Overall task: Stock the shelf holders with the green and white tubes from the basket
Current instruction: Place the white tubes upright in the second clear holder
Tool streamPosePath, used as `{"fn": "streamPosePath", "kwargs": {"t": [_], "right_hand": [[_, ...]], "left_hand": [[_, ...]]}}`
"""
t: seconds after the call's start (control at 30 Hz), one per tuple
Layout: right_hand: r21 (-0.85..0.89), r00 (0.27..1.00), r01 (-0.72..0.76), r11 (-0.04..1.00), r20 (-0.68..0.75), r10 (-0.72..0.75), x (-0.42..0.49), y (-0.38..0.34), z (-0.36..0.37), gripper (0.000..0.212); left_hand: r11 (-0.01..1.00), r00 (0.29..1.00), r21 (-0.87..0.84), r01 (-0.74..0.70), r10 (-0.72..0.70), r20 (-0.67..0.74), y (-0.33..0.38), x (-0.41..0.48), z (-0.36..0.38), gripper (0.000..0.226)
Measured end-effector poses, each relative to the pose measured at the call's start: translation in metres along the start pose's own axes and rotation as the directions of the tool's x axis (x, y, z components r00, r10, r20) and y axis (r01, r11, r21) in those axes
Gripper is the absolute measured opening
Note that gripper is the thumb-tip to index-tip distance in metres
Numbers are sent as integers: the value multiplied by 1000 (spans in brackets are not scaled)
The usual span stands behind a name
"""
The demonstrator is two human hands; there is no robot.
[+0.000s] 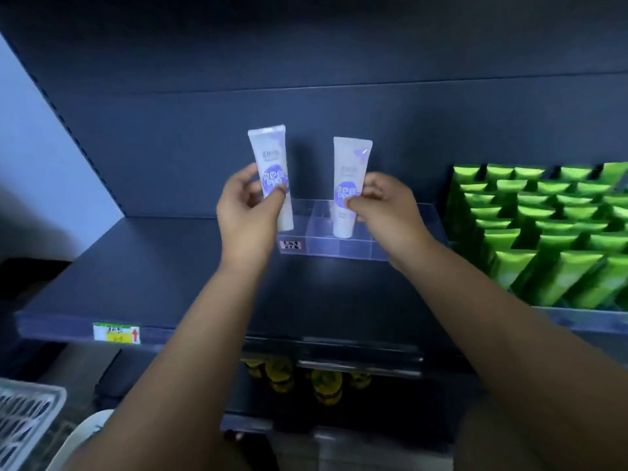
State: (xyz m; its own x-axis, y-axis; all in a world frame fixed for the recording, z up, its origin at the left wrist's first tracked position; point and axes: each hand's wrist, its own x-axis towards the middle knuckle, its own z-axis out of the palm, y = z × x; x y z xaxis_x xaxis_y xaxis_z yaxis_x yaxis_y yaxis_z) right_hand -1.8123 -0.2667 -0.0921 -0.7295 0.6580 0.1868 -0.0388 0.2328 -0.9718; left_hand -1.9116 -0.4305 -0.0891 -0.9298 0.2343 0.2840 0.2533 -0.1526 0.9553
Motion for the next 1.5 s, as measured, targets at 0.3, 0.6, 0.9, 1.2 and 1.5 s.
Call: {"fn": "streamPosePath", "kwargs": {"t": [0.3, 0.6, 0.9, 1.2, 1.5], "right_hand": [[14, 992, -28, 1000, -121, 30, 78, 31, 37, 17], [82, 992, 3, 997, -125, 8, 89, 66, 53, 20], [163, 985, 99, 982, -155, -73, 88, 80, 55, 25], [197, 985, 114, 974, -153, -84, 89, 83, 56, 25], [211, 985, 99, 972, -161, -66, 90, 82, 56, 24]], "left_hand": [[985, 977, 160, -68, 33, 211, -60, 86, 25, 36], [959, 969, 283, 18, -87, 233, -107, 122, 31, 37], [957, 963, 288, 25, -100, 249, -125, 122, 32, 38], [944, 973, 329, -6, -70, 219, -132, 125, 35, 35], [957, 964, 284, 51, -121, 235, -135, 129, 33, 36]]}}
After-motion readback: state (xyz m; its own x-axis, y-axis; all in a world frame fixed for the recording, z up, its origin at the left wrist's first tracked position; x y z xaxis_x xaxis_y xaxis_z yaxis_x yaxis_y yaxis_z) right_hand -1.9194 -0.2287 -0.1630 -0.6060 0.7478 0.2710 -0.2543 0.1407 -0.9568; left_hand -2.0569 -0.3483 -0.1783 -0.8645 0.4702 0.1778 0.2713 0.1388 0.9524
